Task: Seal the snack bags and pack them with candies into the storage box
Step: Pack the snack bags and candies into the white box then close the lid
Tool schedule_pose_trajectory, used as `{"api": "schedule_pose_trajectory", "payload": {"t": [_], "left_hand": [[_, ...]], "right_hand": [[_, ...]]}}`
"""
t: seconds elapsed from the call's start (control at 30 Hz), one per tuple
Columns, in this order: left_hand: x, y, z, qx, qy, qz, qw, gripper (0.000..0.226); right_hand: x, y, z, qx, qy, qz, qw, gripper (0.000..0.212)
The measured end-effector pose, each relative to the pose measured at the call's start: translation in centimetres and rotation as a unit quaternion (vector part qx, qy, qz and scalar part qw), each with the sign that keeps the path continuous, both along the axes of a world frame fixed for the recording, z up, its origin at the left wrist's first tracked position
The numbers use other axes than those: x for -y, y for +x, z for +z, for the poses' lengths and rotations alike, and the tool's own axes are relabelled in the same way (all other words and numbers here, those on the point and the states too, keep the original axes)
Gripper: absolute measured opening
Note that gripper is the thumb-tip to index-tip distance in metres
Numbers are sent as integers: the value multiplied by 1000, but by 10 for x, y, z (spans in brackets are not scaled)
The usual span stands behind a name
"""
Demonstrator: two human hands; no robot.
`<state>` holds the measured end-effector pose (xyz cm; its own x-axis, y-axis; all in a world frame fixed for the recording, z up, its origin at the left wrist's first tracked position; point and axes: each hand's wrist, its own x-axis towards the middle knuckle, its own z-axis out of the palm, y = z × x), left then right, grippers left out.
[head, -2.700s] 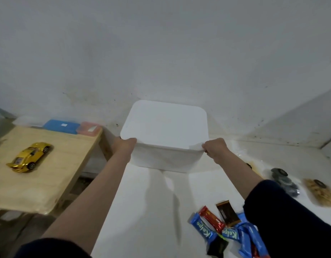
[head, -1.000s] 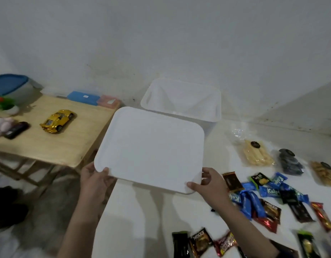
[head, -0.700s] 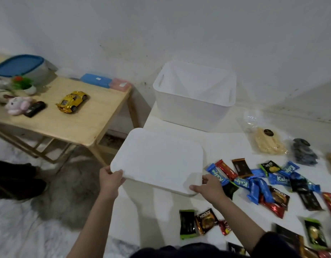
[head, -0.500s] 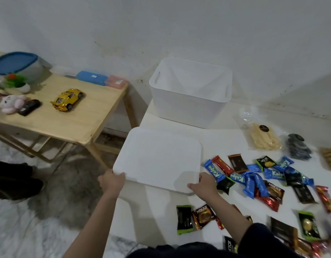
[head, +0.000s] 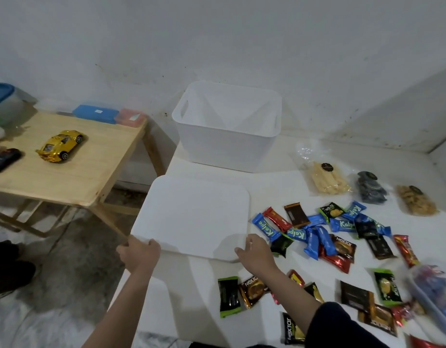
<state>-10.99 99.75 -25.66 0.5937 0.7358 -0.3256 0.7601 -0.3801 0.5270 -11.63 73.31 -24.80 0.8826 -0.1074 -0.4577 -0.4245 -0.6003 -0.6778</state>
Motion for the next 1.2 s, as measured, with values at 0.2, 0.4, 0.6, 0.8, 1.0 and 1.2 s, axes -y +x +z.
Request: {"api": "schedule_pose_trajectory", "payload": {"t": [0.2, 0.4, 0.6, 0.8, 1.0, 1.2], "left_hand": [[54, -11, 8, -6, 16, -35, 999, 66], [136, -34, 14, 6, -5, -127, 992, 69], [250, -58, 22, 36, -21, -232, 972, 67], [360, -74, 29, 40, -57, -311, 948, 64], [425, -35, 45, 83, -73, -358, 927, 57], [452, 62, 53, 96, -78, -353, 928, 63]], "right_hand": [[35, -23, 7, 14, 35, -8, 999, 60], [94, -63, 12, 40, 45, -44, 997, 55], [183, -110, 19, 64, 21, -92, 993, 52], [275, -137, 27, 100, -31, -151, 983, 43], [347, -85, 47, 139, -36, -193, 971, 46], [406, 13, 58, 147, -48, -227, 961, 50]]}}
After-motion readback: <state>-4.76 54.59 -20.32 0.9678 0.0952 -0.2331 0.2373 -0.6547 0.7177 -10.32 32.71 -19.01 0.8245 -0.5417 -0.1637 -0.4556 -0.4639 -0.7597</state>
